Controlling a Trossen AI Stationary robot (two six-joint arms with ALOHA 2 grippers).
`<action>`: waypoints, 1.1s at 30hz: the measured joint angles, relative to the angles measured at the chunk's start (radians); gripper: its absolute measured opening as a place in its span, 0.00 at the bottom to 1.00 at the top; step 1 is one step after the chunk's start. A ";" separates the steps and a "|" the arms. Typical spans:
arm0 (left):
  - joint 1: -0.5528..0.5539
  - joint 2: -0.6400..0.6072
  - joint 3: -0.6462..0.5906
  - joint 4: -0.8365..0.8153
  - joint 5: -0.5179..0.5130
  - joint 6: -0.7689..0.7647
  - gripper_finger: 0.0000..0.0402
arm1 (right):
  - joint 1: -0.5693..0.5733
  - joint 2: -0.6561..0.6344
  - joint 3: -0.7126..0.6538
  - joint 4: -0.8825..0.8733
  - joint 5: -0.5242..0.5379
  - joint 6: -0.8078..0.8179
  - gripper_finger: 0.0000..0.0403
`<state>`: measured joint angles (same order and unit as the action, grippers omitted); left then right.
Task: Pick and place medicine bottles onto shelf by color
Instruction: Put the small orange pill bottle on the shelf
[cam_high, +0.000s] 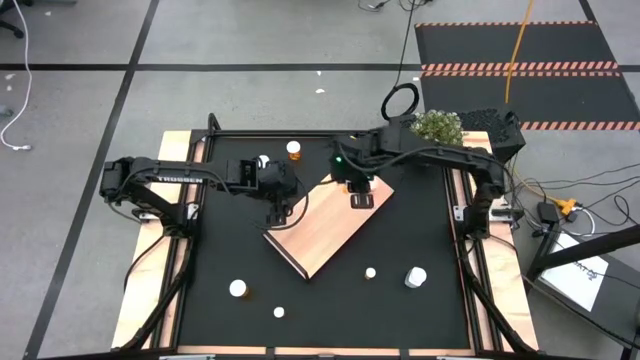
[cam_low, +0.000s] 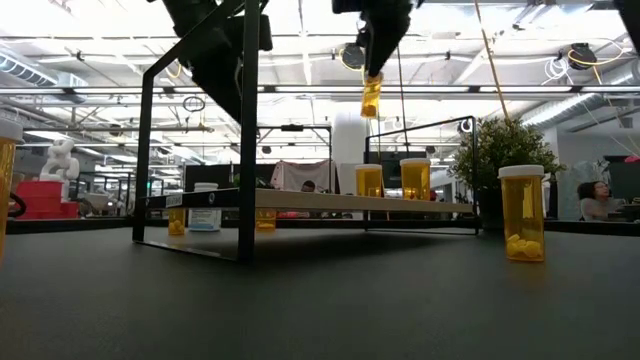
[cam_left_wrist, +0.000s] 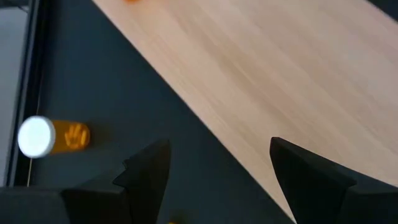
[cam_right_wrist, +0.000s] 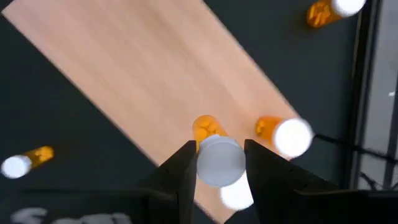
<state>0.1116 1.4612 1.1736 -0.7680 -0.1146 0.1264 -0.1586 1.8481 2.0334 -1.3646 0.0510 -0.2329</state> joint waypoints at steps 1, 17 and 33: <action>0.001 0.000 0.000 -0.007 -0.001 -0.004 0.68 | -0.006 0.012 0.020 -0.004 0.000 -0.016 0.29; 0.116 -0.108 -0.056 -0.102 -0.184 -0.114 0.68 | -0.102 0.064 0.065 0.089 0.000 -0.146 0.29; 0.164 -0.409 -0.271 0.063 -0.174 -0.072 0.68 | -0.117 0.245 0.066 0.119 -0.083 -0.225 0.29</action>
<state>0.2756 1.0524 0.9022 -0.7045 -0.2886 0.0544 -0.2760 2.0926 2.0991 -1.2456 -0.0324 -0.4580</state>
